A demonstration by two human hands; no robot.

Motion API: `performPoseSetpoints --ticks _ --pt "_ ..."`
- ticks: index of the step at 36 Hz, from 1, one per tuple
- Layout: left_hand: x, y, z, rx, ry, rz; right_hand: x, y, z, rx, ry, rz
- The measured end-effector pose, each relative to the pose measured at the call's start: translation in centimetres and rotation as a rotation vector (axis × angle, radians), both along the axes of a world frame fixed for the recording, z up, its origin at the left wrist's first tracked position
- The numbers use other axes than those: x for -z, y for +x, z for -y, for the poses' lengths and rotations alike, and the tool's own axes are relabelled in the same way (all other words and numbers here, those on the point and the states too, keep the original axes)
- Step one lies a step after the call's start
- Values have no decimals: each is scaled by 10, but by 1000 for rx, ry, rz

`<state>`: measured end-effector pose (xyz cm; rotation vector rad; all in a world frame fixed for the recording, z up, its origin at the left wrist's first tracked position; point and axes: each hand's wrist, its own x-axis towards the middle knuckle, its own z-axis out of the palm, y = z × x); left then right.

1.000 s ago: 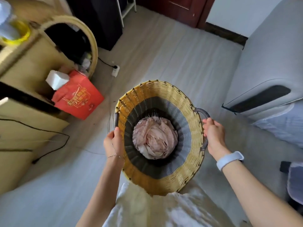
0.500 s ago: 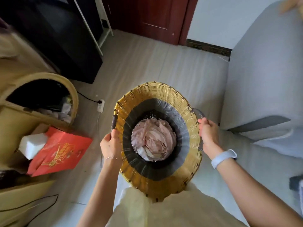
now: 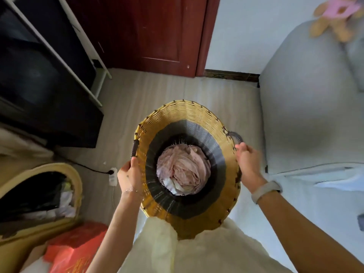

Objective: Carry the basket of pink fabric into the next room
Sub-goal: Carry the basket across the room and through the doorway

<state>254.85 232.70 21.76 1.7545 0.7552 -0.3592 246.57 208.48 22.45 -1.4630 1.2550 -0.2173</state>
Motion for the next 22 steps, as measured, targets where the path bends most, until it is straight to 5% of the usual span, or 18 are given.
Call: performPoseSetpoints --ticks 12,22 --pt "-4 159 45 118 37 -31 8 115 30 91 -35 11" --pt "2 255 160 151 37 -53 19 208 139 160 19 -9"
